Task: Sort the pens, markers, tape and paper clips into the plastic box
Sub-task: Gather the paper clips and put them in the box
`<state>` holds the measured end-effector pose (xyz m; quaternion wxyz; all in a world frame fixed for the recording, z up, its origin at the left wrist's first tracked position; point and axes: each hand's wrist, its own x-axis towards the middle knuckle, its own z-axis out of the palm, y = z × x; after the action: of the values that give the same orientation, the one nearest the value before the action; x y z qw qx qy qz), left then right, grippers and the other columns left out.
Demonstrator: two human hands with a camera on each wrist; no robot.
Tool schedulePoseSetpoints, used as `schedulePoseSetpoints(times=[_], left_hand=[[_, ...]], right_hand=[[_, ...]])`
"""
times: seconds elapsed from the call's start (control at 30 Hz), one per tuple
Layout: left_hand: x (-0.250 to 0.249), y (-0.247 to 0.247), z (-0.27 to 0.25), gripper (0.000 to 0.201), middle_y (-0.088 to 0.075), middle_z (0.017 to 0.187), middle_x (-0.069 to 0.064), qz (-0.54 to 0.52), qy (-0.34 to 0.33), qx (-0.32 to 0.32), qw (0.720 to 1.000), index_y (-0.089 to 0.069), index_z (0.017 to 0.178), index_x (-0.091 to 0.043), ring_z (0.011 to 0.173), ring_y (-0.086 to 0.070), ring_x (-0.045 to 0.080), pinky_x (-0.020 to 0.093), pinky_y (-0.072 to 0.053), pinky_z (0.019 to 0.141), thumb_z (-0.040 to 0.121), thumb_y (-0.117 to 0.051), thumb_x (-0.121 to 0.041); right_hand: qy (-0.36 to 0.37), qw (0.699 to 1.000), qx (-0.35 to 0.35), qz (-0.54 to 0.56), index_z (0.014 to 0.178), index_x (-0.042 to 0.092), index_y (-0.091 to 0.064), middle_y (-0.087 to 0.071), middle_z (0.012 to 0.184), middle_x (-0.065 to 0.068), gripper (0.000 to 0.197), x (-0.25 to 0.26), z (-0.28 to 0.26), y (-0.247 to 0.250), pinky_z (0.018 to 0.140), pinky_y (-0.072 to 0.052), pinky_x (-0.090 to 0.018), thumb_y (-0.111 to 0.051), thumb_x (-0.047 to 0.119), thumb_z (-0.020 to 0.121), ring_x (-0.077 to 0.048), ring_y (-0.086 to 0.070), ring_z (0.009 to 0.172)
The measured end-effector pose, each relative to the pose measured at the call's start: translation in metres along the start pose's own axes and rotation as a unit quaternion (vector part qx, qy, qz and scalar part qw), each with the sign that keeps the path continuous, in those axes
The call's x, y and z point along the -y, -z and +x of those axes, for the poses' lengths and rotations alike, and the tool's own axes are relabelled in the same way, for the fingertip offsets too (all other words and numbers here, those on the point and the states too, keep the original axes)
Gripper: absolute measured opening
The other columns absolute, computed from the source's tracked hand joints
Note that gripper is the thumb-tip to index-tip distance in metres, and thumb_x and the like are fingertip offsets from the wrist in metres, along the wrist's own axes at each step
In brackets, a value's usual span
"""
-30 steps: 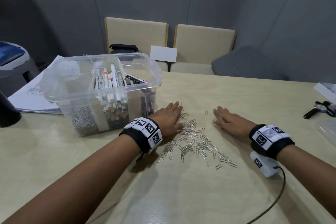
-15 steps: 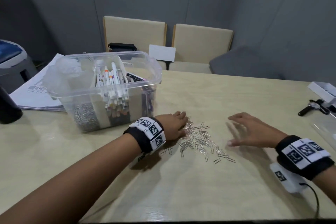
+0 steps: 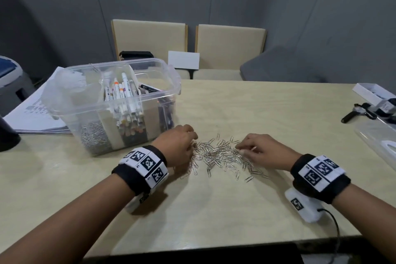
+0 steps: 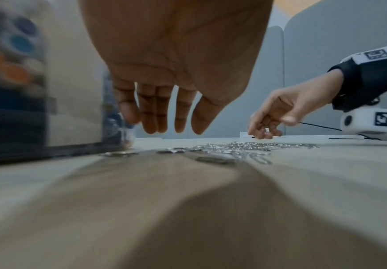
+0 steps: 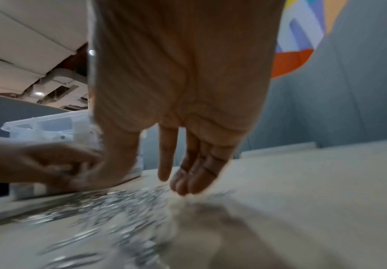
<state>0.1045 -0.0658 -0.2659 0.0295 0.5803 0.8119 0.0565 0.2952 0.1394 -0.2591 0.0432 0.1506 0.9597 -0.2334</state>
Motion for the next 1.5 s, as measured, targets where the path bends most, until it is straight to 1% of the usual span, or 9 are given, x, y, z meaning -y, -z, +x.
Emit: schedulePoseSetpoints(times=[0.1, 0.23, 0.53, 0.7, 0.8, 0.93, 1.07, 1.23, 1.5], left_hand=[[0.008, 0.002, -0.021, 0.037, -0.051, 0.123, 0.001, 0.047, 0.033, -0.034, 0.998, -0.05, 0.126, -0.022, 0.107, -0.055, 0.019, 0.037, -0.052, 0.084, 0.094, -0.043, -0.04], [0.017, 0.002, -0.044, 0.063, -0.053, 0.121, 0.001, 0.078, 0.085, 0.075, 0.99, -0.041, 0.127, -0.024, 0.102, -0.06, 0.024, 0.036, -0.047, 0.081, 0.084, -0.044, -0.07], [-0.015, -0.002, -0.008, 0.037, -0.058, 0.109, 0.002, -0.078, -0.009, 0.066, 0.995, -0.049, 0.124, -0.022, 0.099, -0.055, 0.019, 0.03, -0.043, 0.085, 0.092, -0.059, -0.036], [-0.009, 0.003, -0.009, 0.033, -0.054, 0.115, -0.003, -0.073, 0.025, -0.025, 0.997, -0.05, 0.121, -0.025, 0.103, -0.055, 0.015, 0.038, -0.05, 0.087, 0.093, -0.054, -0.042], [-0.001, 0.004, -0.023, 0.056, -0.044, 0.131, 0.003, 0.021, 0.099, -0.009, 0.995, -0.042, 0.132, -0.025, 0.117, -0.046, 0.022, 0.043, -0.048, 0.095, 0.087, -0.048, -0.059], [0.004, -0.003, -0.029, 0.079, -0.03, 0.15, 0.01, 0.063, 0.138, 0.093, 0.984, -0.026, 0.145, -0.021, 0.131, -0.037, 0.033, 0.047, -0.037, 0.107, 0.085, -0.041, -0.07], [-0.01, -0.014, -0.022, 0.077, -0.028, 0.149, 0.011, 0.001, 0.055, 0.112, 0.992, -0.019, 0.148, -0.027, 0.137, -0.028, 0.032, 0.049, -0.033, 0.11, 0.087, -0.05, -0.062], [-0.023, -0.015, -0.011, 0.074, -0.019, 0.156, 0.009, -0.123, -0.007, 0.054, 0.991, -0.022, 0.15, -0.021, 0.14, -0.031, 0.024, 0.035, -0.029, 0.114, 0.09, -0.059, -0.043], [-0.022, -0.017, -0.007, 0.095, -0.012, 0.16, 0.005, -0.017, 0.012, 0.085, 0.996, -0.014, 0.152, -0.02, 0.145, -0.016, 0.026, 0.046, -0.026, 0.115, 0.08, -0.051, -0.072]], right_hand=[[-0.018, 0.998, 0.055, -0.02, 0.122, 0.037, -0.057, -0.062, 0.1, 0.012, 0.064, -0.004, -0.014, 0.019, 0.08, -0.049, -0.016, -0.079, 0.058, 0.065, -0.003, -0.061, 0.089], [-0.074, 0.989, 0.106, -0.076, 0.121, 0.043, -0.047, -0.061, 0.087, 0.009, 0.096, -0.028, -0.028, 0.023, 0.064, -0.045, -0.013, -0.09, 0.058, 0.037, 0.003, -0.057, 0.068], [-0.008, 0.993, -0.008, 0.118, 0.107, 0.034, -0.061, -0.07, 0.078, 0.004, 0.062, -0.001, 0.019, -0.003, 0.065, -0.05, -0.018, -0.094, 0.026, 0.055, -0.001, -0.061, 0.062], [0.012, 0.997, -0.071, 0.028, 0.118, 0.033, -0.058, -0.061, 0.107, 0.008, 0.047, 0.012, 0.03, 0.003, 0.088, -0.051, -0.032, -0.077, 0.042, 0.077, -0.006, -0.059, 0.095], [0.01, 0.995, 0.063, -0.071, 0.148, 0.04, -0.022, -0.021, 0.155, 0.004, 0.097, 0.007, 0.023, -0.005, 0.116, -0.026, -0.042, -0.067, 0.07, 0.068, -0.017, -0.023, 0.142], [0.057, 0.984, 0.138, -0.101, 0.151, 0.042, 0.003, 0.015, 0.161, 0.009, 0.111, 0.013, 0.022, -0.025, 0.121, 0.002, -0.044, -0.065, 0.072, 0.069, -0.017, 0.015, 0.147], [0.08, 0.983, 0.128, -0.102, 0.153, 0.04, -0.003, 0.008, 0.162, 0.008, 0.083, 0.017, 0.025, -0.028, 0.122, -0.005, -0.036, -0.051, 0.061, 0.088, -0.014, 0.009, 0.148], [0.092, 0.993, 0.0, -0.07, 0.148, 0.032, -0.03, -0.033, 0.154, 0.011, 0.069, 0.012, 0.016, -0.02, 0.115, -0.031, -0.034, -0.052, 0.059, 0.089, -0.01, -0.033, 0.14], [-0.041, 0.992, 0.052, -0.103, 0.152, 0.03, -0.018, -0.023, 0.135, 0.012, 0.138, -0.026, -0.006, 0.001, 0.103, -0.035, -0.028, -0.073, 0.083, 0.037, -0.009, -0.027, 0.125]])
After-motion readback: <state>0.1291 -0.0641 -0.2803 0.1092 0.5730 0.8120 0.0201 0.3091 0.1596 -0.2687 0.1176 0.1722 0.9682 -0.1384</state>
